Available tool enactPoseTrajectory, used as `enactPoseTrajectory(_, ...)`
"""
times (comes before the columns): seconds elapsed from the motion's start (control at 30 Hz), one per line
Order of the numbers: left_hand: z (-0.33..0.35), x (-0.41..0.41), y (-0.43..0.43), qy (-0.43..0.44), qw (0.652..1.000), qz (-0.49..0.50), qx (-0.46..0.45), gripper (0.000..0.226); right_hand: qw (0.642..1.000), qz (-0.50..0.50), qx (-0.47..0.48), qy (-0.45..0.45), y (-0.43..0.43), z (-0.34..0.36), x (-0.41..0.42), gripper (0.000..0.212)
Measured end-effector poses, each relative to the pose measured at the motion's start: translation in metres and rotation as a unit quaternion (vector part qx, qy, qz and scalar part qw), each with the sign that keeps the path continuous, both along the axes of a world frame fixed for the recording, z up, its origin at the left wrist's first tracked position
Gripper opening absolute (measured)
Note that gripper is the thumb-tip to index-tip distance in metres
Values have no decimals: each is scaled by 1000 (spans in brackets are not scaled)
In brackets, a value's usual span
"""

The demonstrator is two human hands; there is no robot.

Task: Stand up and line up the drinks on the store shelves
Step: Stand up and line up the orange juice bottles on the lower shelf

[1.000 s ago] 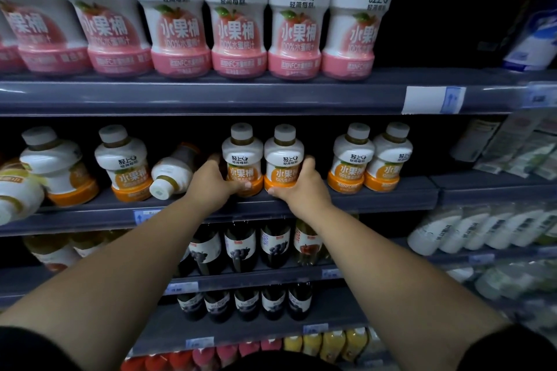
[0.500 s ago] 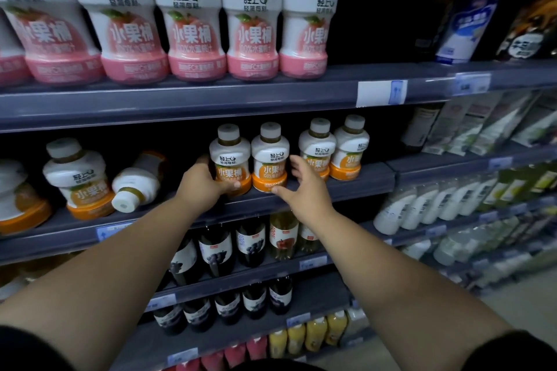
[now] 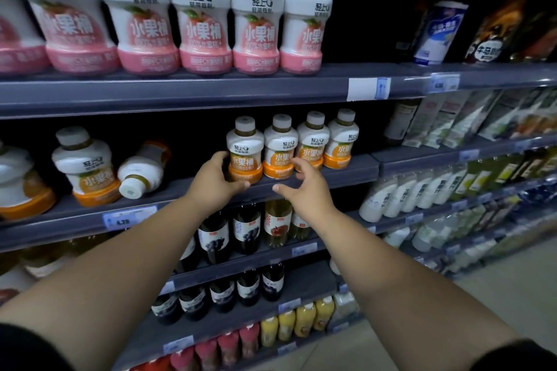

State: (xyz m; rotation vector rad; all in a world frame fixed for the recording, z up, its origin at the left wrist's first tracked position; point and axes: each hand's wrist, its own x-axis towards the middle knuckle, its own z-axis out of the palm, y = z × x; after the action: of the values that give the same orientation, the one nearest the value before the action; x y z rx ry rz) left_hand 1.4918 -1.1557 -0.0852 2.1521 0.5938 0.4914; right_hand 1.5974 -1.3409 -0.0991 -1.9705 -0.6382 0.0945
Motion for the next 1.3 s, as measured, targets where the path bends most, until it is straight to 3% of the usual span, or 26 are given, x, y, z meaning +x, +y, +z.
enactPoseTrajectory(0.33, -4, -95, -2, -18, 993, 114, 39, 65, 986, 167, -15, -23, 56, -1, -54, 60)
enactPoseTrajectory(0.6, -7, -175, 36, -29, 982, 182, 41, 62, 972, 225, -41, -57, 115, 0, -116, 58)
enactPoseTrajectory(0.83, 4, -196, 102, -60, 981, 182, 45, 74, 978, 187, -40, -79, 183, 9, -143, 60)
enactPoseTrajectory(1.13, -8, -187, 145, -100, 988, 116, -16, 78, 993, 56, -61, -82, 239, -7, -158, 100)
enactPoseTrajectory(1.3, -7, -175, 156, -121, 985, 114, -51, 90, 991, 19, -77, -106, 244, -10, -153, 83)
